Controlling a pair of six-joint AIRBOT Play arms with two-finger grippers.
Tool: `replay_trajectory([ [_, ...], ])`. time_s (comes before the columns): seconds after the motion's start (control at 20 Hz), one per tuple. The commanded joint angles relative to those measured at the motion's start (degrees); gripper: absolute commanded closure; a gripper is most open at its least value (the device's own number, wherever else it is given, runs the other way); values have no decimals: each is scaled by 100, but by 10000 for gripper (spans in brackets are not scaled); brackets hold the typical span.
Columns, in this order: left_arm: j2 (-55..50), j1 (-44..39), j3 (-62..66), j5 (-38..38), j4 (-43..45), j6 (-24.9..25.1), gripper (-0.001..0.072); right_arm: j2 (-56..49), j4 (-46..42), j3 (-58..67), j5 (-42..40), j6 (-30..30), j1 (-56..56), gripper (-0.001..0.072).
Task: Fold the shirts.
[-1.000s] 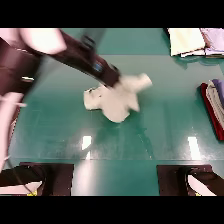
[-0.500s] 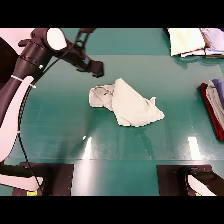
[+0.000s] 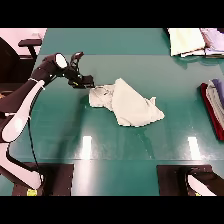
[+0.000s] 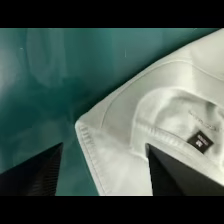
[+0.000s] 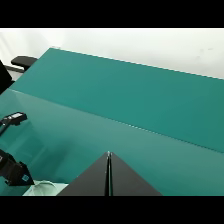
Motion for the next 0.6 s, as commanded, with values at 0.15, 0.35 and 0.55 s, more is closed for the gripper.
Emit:
replay_trajectory([
  [0.15, -380, -76, -90, 374, -667, 90, 97, 2, 2, -11, 151, 4, 2, 690],
  [0.35, -372, -83, -55, 409, -710, 107, 676, -24, -155, -13, 673, 275, -59, 690],
  [0.55, -363, 72, 671, -166, -643, 299, 683, -376, -184, -297, 2267, 566, -903, 690],
])
